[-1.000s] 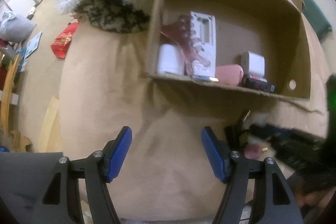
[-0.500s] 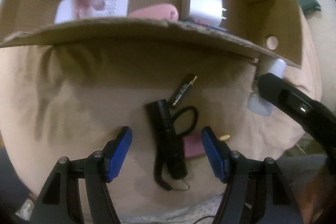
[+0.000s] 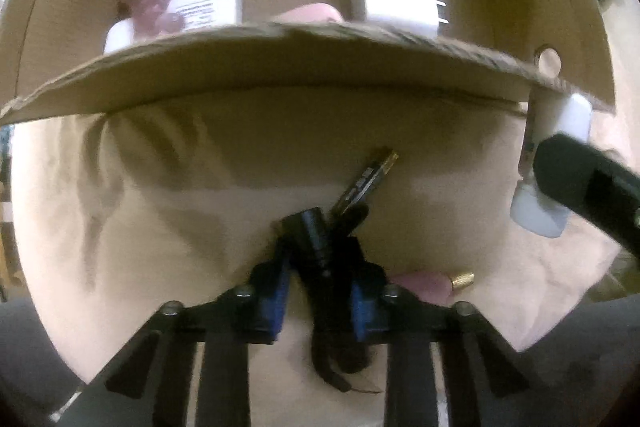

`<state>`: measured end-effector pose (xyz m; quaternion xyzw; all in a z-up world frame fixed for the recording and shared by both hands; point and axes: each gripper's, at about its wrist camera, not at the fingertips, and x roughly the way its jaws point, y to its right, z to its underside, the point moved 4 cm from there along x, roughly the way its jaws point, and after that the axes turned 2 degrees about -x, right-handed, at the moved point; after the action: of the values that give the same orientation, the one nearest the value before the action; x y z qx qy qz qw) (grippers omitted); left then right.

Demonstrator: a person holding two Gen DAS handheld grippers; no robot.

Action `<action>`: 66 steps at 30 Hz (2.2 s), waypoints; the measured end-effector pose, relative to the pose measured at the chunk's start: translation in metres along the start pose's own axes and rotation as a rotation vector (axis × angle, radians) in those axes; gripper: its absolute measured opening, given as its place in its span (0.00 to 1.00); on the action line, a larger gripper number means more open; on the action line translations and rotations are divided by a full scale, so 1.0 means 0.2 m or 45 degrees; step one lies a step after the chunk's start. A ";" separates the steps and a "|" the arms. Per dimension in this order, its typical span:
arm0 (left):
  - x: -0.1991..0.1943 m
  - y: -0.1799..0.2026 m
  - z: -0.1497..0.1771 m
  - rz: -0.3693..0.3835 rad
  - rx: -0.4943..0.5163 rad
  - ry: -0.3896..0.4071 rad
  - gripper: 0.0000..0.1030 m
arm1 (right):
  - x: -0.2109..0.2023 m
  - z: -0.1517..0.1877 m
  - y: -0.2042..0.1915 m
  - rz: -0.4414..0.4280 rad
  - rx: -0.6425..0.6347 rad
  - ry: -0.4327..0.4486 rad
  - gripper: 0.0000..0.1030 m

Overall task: Organize rigid objects
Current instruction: 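Carry the roll-on bottle toward the box with the right tool while the left tool grasps the black pen, then lower the roll-on bottle into the box and open the right tool while the left tool releases the black pen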

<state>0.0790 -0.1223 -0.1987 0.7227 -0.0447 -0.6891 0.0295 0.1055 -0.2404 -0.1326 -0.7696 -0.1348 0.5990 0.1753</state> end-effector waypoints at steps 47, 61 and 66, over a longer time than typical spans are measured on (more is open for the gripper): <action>-1.49 -0.46 -0.48 0.197 -0.236 0.771 0.17 | -0.47 -0.41 -0.42 -0.105 -0.257 0.284 0.28; -0.81 -0.35 -0.63 0.102 -0.093 0.508 0.17 | -0.02 -0.41 -0.15 -0.010 -0.156 0.099 0.28; -0.65 -0.36 -0.63 0.228 -0.077 0.406 0.17 | 0.06 -0.41 -0.13 0.005 -0.146 0.055 0.28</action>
<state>0.2005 -0.0401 -0.0709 0.8146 -0.0829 -0.5616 0.1190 0.1884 -0.2206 -0.1128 -0.7914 -0.1637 0.5739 0.1326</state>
